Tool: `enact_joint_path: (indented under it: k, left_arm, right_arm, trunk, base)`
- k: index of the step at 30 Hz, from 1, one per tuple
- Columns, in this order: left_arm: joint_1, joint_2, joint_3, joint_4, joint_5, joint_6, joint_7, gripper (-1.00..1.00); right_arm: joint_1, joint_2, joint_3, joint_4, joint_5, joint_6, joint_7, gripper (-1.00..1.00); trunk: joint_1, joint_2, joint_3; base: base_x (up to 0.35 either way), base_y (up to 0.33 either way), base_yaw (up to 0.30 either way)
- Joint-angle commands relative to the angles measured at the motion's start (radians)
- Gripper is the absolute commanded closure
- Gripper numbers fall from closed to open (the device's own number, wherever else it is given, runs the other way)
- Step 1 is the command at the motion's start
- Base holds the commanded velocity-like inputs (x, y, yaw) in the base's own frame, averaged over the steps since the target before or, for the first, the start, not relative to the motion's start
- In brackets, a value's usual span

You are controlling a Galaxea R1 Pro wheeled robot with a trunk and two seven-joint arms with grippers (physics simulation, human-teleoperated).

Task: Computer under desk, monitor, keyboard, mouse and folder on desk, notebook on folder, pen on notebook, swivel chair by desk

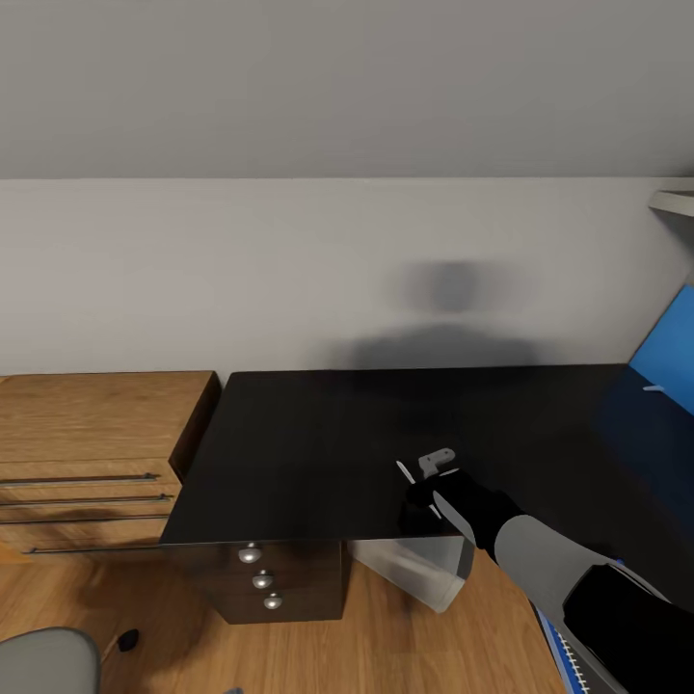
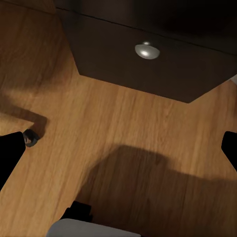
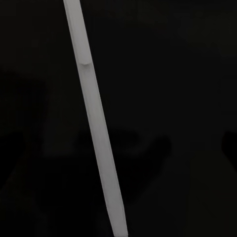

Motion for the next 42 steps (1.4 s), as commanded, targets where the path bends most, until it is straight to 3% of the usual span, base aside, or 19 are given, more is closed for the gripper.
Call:
enact_joint_path:
  k: [1, 4, 11, 22, 30, 42]
  left_arm:
    - [-0.001, 0.001, -0.008, 0.0, 0.005, -0.004, 0.008, -1.0]
    - [-0.001, 0.001, -0.008, 0.0, 0.005, -0.004, 0.008, -1.0]
    - [-0.001, 0.002, -0.008, 0.001, 0.004, -0.003, 0.008, -1.0]
    - [-0.001, 0.002, -0.008, 0.0, 0.006, -0.002, 0.008, -1.0]
    - [-0.001, 0.006, -0.008, 0.0, 0.006, -0.002, 0.008, -1.0]
    - [-0.001, 0.007, -0.008, 0.001, 0.006, -0.002, 0.008, -1.0]
  right_arm:
    - [-0.001, -0.001, 0.008, -0.003, -0.011, 0.005, -0.008, -1.0]
    - [-0.001, -0.001, 0.008, -0.003, -0.011, 0.005, -0.008, -1.0]
    - [-0.001, -0.001, 0.008, -0.003, -0.01, 0.005, -0.008, -1.0]
    - [-0.001, -0.001, 0.009, -0.004, -0.01, 0.005, -0.008, -1.0]
    - [-0.001, -0.001, 0.009, -0.002, -0.01, 0.005, -0.008, -1.0]
    - [-0.001, -0.001, 0.01, -0.002, -0.01, 0.005, -0.009, -1.0]
  trunk:
    - [0.0, -0.001, -0.001]
    - [0.0, -0.001, -0.001]
    - [0.027, -0.05, -0.023]
    - [0.027, -0.05, -0.023]
    - [0.058, -0.106, -0.048]
    - [0.065, -0.12, -0.054]
  base:
    - [0.0, 0.0, 0.0]
    - [0.0, 0.0, 0.0]
    - [0.0, 0.0, 0.0]
    - [0.0, 0.0, 0.0]
    - [0.0, 0.0, 0.0]
    - [0.0, 0.0, 0.0]
